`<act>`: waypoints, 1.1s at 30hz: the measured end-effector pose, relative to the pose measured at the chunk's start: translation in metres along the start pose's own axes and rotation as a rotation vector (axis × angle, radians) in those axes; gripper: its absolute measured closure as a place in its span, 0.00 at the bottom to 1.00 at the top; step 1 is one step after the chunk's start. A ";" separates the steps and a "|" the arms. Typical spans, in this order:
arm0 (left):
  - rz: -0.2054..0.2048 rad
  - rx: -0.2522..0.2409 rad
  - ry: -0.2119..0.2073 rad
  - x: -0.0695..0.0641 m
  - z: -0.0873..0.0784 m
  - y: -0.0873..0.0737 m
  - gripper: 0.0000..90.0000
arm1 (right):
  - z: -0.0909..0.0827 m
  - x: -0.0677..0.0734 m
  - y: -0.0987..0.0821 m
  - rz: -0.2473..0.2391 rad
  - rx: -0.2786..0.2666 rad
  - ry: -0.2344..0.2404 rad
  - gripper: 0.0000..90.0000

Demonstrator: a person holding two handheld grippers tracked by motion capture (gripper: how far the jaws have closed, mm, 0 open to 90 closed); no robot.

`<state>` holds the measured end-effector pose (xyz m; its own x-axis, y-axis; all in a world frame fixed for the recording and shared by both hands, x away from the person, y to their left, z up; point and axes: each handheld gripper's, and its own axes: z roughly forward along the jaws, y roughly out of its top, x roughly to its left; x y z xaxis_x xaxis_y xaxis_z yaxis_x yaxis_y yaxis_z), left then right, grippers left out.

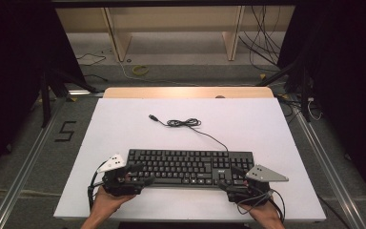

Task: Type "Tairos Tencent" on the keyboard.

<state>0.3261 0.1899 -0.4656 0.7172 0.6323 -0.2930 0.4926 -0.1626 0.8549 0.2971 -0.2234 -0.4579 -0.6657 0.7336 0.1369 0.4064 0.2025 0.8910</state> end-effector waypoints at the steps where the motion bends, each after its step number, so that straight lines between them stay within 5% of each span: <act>1: 0.000 0.000 0.001 0.000 0.000 0.000 0.29 | 0.000 0.000 0.000 0.001 0.000 0.000 0.29; 21: -0.022 -0.007 0.021 0.006 -0.002 0.001 0.30 | 0.013 0.006 0.016 0.019 0.000 0.042 0.33; 33: -0.045 -0.012 0.055 0.012 -0.007 0.002 0.41 | 0.045 0.015 0.040 0.006 0.036 0.093 0.41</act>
<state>0.3321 0.2026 -0.4641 0.6662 0.6796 -0.3071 0.5175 -0.1248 0.8465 0.3312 -0.1757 -0.4399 -0.7180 0.6715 0.1832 0.4314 0.2229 0.8742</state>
